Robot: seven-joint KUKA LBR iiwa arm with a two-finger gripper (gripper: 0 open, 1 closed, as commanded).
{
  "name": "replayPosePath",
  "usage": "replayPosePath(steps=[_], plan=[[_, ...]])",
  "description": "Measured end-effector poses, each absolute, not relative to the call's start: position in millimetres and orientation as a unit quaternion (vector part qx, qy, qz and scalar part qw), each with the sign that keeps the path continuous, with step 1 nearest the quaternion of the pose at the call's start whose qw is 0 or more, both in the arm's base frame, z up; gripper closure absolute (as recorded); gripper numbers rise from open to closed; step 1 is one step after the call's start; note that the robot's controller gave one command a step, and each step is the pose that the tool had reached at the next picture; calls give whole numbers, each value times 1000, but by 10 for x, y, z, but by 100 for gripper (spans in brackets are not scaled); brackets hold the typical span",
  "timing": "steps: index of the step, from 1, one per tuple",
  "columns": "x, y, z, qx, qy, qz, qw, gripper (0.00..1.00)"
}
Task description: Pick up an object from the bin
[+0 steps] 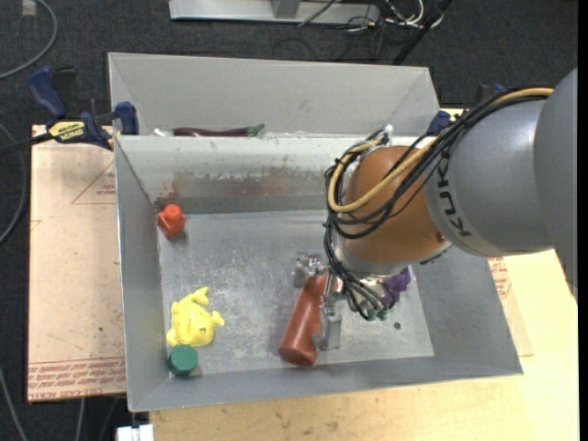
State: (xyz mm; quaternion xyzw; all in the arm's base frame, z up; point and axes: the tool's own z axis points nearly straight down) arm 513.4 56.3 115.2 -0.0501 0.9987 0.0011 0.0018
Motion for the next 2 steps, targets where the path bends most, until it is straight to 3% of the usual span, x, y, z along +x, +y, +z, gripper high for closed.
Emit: replayPosePath(steps=[1,2], plan=[[5065,537,693,-200,980,0,5,100],[5065,537,693,-200,980,0,5,100]])
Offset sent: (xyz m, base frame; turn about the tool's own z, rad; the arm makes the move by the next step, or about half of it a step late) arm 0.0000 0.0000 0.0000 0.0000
